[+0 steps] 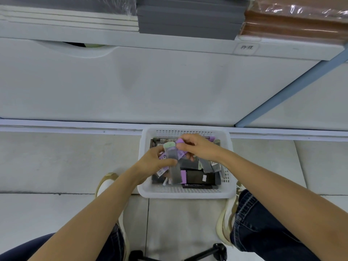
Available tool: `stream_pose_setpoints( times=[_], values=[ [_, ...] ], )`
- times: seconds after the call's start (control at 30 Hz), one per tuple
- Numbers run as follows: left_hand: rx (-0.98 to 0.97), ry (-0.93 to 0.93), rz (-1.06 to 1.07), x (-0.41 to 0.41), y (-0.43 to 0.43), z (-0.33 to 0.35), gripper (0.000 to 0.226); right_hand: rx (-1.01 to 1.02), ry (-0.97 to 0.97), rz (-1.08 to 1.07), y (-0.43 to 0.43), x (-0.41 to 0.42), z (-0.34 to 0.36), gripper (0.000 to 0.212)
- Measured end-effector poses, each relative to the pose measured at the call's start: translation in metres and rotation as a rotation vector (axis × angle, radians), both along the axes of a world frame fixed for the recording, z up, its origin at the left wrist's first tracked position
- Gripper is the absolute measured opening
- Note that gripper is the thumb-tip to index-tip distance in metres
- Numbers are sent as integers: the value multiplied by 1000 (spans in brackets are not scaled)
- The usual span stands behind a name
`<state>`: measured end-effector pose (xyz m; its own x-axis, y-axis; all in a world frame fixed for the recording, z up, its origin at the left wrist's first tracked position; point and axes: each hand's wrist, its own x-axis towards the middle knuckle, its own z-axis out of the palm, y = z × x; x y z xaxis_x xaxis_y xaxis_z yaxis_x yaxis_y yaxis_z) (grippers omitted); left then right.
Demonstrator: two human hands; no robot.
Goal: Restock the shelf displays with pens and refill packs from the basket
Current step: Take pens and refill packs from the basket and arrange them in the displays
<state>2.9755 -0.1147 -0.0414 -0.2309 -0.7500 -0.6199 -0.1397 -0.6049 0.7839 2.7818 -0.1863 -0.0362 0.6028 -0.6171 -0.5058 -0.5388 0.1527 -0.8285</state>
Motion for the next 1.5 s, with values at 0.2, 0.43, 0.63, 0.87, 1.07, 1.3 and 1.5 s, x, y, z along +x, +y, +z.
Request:
stream_pose_setpoints(
  times=[0.2, 0.43, 0.63, 0.87, 1.07, 1.3, 1.5],
  values=[
    [58, -9, -16, 15, 10, -8, 8, -18, 89, -16, 6, -5, -13, 17],
    [117, 130, 240, 24, 17, -14, 16, -319, 569, 426, 44, -20, -48, 47],
    [75, 44, 192, 19, 21, -16, 23, -386, 613, 459, 45, -18, -53, 39],
    [37, 7, 225, 11, 18, -11, 19, -157, 300, 143, 15, -30, -24, 16],
    [-19, 60, 384, -2, 1, 23, 13, 43, -138, -297, -20, -14, 40, 19],
    [-12, 240, 434, 1, -7, 81, 15, -184, -200, -376, -18, 7, 87, 21],
    [9, 289, 554, 11, -13, 119, 8, -148, -270, -140, -6, -3, 125, 37]
  ],
)
